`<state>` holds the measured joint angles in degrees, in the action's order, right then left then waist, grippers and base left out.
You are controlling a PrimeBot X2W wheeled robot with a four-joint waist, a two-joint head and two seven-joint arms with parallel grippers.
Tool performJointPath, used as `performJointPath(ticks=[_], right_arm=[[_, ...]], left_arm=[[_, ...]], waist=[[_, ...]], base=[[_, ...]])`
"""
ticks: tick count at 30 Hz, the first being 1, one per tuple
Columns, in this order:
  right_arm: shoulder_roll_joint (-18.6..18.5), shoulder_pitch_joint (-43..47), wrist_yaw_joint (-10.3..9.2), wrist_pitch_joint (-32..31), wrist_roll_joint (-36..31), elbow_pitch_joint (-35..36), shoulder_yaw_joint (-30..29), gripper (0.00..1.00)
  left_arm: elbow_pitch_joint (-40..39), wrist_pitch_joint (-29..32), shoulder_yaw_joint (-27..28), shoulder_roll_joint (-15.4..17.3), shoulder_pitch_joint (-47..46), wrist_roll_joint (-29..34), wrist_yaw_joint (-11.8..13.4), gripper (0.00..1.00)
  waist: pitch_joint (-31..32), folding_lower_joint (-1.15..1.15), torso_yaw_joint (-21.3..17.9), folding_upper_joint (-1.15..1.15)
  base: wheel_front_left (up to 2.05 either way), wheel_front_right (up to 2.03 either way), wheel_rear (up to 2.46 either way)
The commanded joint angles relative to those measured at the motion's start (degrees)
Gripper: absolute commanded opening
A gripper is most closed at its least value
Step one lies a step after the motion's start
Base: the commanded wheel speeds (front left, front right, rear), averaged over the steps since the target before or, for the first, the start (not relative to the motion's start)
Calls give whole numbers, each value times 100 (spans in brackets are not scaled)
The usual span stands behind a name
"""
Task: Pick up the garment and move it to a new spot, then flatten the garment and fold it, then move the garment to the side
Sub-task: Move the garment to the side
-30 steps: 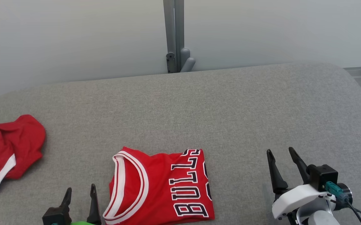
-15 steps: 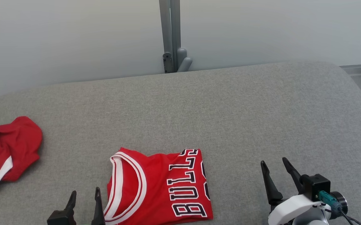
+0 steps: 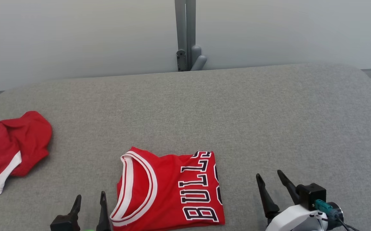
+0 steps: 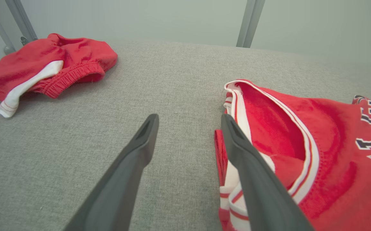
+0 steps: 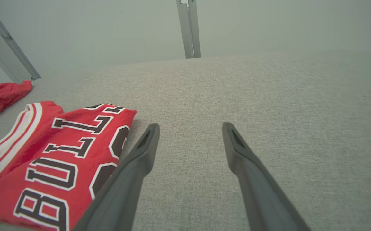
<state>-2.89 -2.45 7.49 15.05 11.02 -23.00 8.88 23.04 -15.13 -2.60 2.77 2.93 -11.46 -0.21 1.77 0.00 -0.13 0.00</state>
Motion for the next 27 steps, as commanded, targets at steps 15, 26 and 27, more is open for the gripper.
performJointPath(ticks=[15, 26, 27], right_arm=[[-14, -722, -1, -118, 1682, -1400, 1180, 100], [-21, -1423, -4, -625, 2183, -2372, 1498, 92], [-21, -1453, -6, -704, 2198, -2467, 1523, 58]], left_arm=[[75, 1, -68, 23, -15, -51, -57, 100], [63, 2, -124, 22, 21, -55, -27, 100], [66, 2, -139, 23, 9, -62, -19, 100]], waist=[[-276, 0, 1254, 0], [-290, 0, 1300, 0], [-288, 0, 1287, 0]], base=[[0, 0, 0], [0, 0, 0], [0, 0, 0]])
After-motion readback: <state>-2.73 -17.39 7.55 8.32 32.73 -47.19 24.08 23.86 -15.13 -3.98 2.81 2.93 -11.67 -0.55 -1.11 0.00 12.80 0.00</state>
